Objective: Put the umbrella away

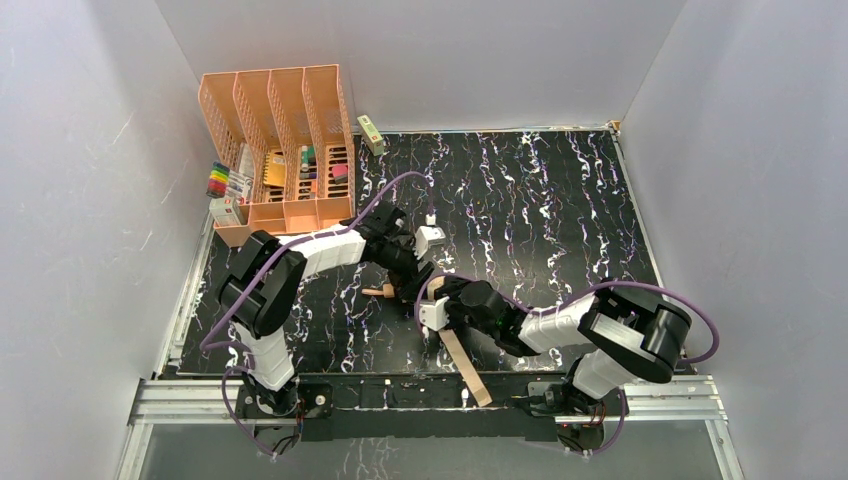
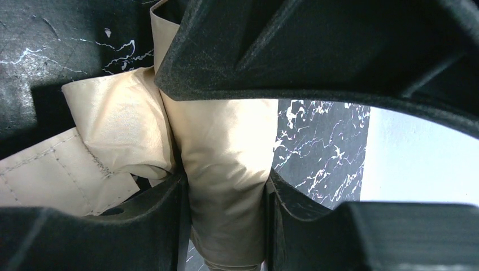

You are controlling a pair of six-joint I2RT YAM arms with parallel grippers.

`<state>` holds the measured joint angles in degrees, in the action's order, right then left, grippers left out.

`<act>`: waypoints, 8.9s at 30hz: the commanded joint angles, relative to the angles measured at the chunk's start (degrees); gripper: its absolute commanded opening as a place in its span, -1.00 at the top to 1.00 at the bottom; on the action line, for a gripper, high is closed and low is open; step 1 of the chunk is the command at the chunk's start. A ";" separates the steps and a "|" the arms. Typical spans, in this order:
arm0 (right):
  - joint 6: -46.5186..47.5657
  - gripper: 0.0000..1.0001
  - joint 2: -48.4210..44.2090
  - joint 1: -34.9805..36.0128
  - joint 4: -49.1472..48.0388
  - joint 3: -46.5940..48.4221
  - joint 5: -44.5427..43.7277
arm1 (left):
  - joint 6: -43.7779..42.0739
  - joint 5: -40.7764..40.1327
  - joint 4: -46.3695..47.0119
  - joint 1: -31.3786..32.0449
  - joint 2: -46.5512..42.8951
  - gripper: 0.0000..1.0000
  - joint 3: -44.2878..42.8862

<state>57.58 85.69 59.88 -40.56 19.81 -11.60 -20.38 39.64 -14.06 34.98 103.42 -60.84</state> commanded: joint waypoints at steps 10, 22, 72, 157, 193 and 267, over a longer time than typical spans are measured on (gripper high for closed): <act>-2.12 0.27 -2.83 0.84 10.03 -1.54 3.85 | -3.36 -7.71 -3.36 0.72 -0.98 0.80 -0.09; -18.91 -0.53 -32.88 0.78 28.80 1.20 2.16 | -3.96 -22.43 7.62 2.55 -8.10 0.98 9.99; -14.78 -0.63 12.01 -25.69 52.07 41.28 53.47 | -18.77 -50.66 35.08 23.56 -10.76 1.00 30.93; -2.12 0.52 12.17 2.06 1.71 1.04 -2.68 | 7.75 -10.77 9.70 -4.40 -22.92 -0.46 10.34; 1.18 0.62 7.76 5.87 -0.58 0.27 -1.01 | 0.94 -6.59 3.80 -1.07 -5.00 0.03 5.83; -22.65 -0.61 16.85 -27.08 73.39 45.93 43.81 | -8.58 -86.40 36.19 44.73 8.88 0.89 24.00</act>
<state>33.41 101.32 31.62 32.77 66.85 33.69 -32.08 -57.04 31.77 79.02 109.08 -40.82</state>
